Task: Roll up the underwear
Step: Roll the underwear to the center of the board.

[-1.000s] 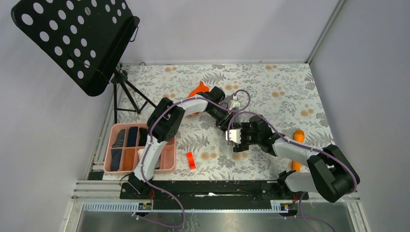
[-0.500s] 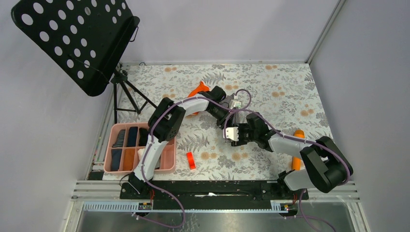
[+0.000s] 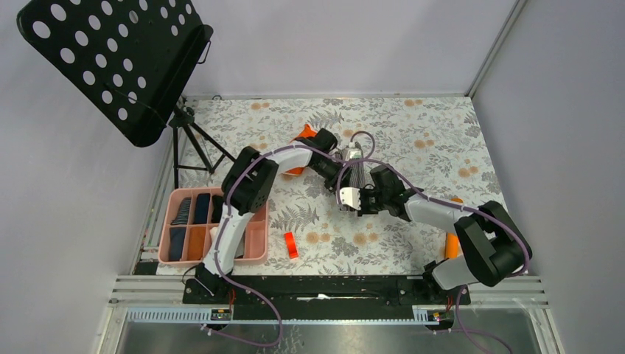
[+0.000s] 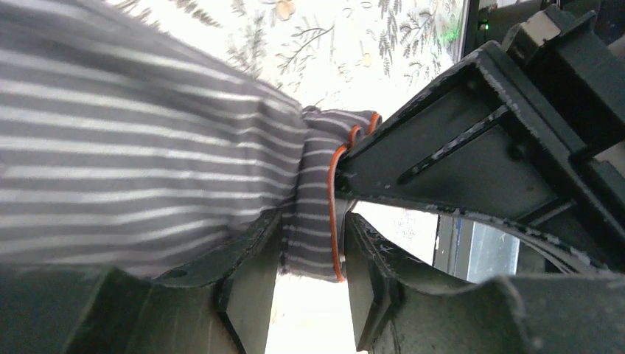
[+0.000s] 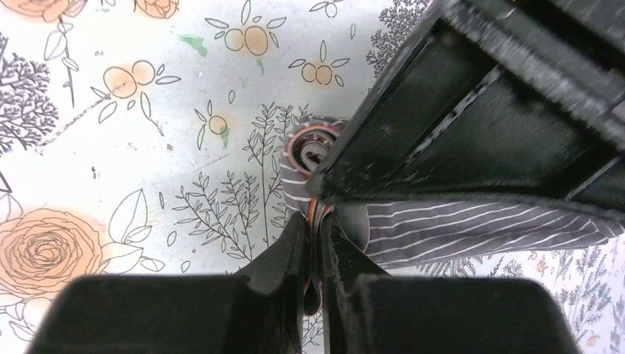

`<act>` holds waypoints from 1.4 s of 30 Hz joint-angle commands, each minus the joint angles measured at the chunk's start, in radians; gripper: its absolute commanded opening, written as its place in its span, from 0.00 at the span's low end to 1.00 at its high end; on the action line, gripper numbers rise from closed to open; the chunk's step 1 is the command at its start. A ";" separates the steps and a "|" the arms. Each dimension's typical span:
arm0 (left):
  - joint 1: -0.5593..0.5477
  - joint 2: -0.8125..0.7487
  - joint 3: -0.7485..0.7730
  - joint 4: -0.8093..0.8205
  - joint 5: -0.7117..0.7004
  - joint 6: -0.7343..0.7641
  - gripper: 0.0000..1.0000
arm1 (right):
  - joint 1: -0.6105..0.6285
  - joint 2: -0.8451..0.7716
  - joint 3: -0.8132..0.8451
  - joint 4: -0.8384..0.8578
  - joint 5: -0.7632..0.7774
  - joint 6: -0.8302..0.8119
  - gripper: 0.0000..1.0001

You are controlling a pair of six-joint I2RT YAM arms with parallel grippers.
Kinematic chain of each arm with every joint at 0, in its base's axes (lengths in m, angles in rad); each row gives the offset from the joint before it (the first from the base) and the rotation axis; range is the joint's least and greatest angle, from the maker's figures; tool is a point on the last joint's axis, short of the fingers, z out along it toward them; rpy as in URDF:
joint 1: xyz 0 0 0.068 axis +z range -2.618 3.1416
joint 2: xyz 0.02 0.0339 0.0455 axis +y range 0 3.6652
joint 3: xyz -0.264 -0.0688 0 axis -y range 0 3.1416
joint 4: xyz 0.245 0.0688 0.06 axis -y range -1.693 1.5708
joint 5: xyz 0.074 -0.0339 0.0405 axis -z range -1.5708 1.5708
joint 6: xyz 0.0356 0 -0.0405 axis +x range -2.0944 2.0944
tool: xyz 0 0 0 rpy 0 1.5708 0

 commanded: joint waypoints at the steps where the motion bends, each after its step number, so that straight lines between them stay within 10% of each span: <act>1: 0.101 -0.122 -0.019 0.066 -0.035 -0.038 0.43 | 0.010 0.019 0.082 -0.168 -0.045 0.067 0.01; 22: 0.209 -0.569 -0.367 0.204 -0.255 0.018 0.43 | -0.179 0.432 0.629 -0.866 -0.264 0.202 0.00; 42: -0.212 -0.533 -0.528 0.399 -0.550 0.688 0.48 | -0.258 0.866 0.970 -0.986 -0.244 0.358 0.01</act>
